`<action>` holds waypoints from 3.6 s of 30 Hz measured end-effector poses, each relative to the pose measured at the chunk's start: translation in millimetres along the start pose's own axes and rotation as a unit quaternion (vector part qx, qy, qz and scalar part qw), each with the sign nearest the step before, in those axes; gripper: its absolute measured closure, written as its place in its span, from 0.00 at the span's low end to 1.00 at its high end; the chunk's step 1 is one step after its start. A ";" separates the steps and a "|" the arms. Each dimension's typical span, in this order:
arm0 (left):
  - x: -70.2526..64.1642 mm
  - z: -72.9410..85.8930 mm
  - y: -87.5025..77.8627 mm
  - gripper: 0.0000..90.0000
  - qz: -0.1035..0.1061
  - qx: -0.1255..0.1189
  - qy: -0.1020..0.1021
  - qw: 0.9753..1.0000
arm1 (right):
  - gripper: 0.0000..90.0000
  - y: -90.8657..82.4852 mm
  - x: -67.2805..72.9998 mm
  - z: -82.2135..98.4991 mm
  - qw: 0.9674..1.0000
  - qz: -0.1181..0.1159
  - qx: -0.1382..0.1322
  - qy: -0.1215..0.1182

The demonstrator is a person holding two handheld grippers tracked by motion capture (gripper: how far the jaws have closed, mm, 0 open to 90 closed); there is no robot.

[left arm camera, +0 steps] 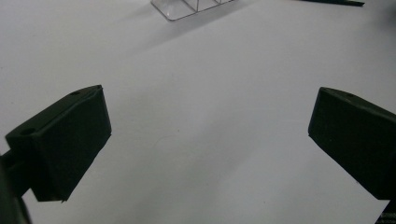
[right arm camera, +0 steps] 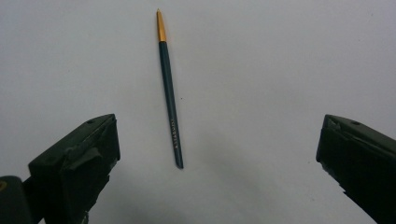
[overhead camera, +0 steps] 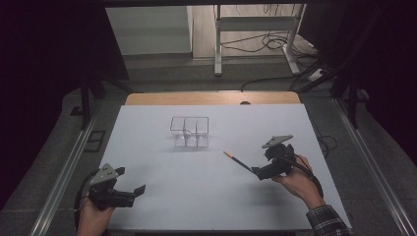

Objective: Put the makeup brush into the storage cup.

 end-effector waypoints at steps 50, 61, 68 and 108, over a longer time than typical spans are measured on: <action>-3.7 -0.7 0.5 0.00 0.006 0.002 0.004 1.000 | 0.30 29.8 5.7 -31.6 0.996 -0.035 0.065 -0.044; -3.8 -0.2 0.7 0.00 0.008 0.005 0.001 1.000 | 0.47 39.8 10.4 -22.4 0.993 -0.042 0.084 -0.065; -3.7 -0.1 1.0 0.00 0.008 0.006 0.000 1.000 | 0.57 46.2 17.1 -15.3 0.991 -0.057 0.101 -0.071; -3.7 0.6 1.4 0.01 0.007 0.009 0.002 1.000 | 0.94 56.1 26.0 -5.6 0.977 -0.117 0.171 -0.044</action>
Point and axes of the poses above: each handheld gripper's, and its own axes: y roughly forward along the jaws, z roughly out of its underside, x roughly to its left, the point moved 10 cm from there along y, roughly forward along the jaws, and after that the axes turned 9 degrees about -y, right-handed, at the moved point
